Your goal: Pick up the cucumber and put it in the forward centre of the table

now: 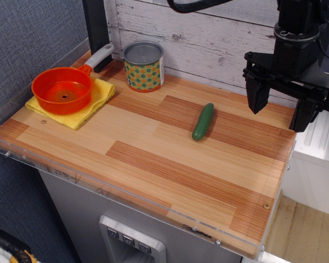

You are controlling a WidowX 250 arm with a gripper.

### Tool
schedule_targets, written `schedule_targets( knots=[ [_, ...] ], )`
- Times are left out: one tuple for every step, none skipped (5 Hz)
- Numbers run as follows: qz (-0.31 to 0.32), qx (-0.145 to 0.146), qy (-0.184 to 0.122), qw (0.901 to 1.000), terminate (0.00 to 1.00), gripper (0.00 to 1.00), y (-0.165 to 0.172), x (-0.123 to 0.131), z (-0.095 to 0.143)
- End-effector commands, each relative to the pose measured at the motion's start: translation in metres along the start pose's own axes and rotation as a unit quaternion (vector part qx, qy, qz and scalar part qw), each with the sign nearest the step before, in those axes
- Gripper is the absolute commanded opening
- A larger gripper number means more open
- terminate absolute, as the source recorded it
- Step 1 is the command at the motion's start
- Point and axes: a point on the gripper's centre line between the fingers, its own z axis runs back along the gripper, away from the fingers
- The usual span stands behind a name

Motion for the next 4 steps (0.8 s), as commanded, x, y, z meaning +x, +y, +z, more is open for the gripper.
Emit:
schedule_targets(
  knots=[
    [0.000,0.000,0.000,1.0000,0.00,1.00,0.000,0.000,0.000],
    [0.034,0.000,0.015,0.9993,0.00,1.00,0.024,-0.004,-0.013],
    [0.066,0.026,0.025,0.9972,0.00,1.00,0.050,-0.003,-0.016],
    [0.110,0.093,0.038,0.9888,0.00,1.00,0.075,-0.014,-0.017]
  ],
)
